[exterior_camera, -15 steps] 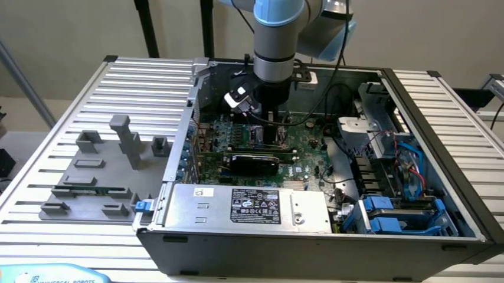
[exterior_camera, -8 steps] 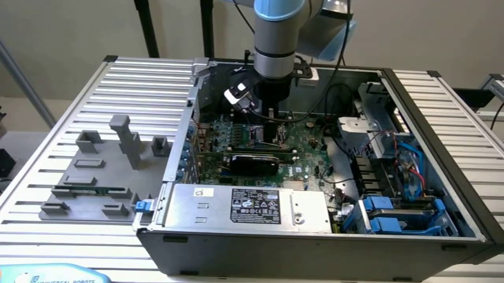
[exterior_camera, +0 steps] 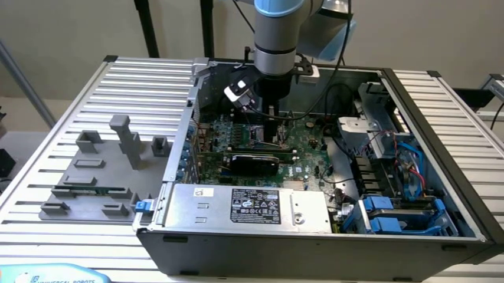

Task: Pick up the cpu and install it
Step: 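Place the cpu into insertion slot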

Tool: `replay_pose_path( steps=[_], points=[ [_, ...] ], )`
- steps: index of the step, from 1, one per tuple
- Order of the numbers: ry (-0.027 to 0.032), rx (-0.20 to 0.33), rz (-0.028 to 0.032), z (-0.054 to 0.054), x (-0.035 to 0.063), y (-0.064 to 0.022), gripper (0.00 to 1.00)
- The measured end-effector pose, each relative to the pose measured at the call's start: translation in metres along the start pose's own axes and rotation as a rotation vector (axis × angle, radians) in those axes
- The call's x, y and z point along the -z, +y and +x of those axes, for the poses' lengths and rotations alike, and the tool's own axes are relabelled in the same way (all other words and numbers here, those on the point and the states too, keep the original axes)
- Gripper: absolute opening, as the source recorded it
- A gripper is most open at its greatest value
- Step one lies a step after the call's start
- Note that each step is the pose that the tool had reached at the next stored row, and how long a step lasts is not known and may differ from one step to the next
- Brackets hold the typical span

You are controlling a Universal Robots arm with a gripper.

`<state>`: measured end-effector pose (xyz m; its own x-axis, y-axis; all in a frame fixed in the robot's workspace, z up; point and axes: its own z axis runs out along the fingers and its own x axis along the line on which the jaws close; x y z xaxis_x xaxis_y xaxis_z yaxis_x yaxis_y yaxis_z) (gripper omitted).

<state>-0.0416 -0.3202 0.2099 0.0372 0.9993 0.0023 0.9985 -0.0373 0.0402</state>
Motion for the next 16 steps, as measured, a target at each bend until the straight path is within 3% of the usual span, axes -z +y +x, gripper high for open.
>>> replay_pose_path(
  steps=[1, 3, 4, 5, 9, 11, 14, 16],
  points=[
    [0.0001, 0.000, 0.0000, 0.0000, 0.0002, 0.0000, 0.66],
    [0.0003, 0.000, -0.0001, 0.0000, 0.0003, 0.0000, 0.54],
    [0.0003, 0.000, -0.0001, 0.0000, 0.0004, 0.0000, 0.54],
    [0.0004, 0.000, 0.0000, 0.0000, 0.0004, 0.0000, 0.42],
    [0.0004, 0.000, 0.0001, 0.0000, 0.0004, 0.0000, 0.30],
    [0.0004, 0.000, 0.0001, 0.0000, 0.0004, 0.0000, 0.18],
    [0.0005, 0.000, 0.0000, 0.0000, 0.0004, 0.0000, 0.11],
    [0.0005, 0.000, 0.0000, 0.0000, 0.0004, 0.0000, 0.11]
  ],
)
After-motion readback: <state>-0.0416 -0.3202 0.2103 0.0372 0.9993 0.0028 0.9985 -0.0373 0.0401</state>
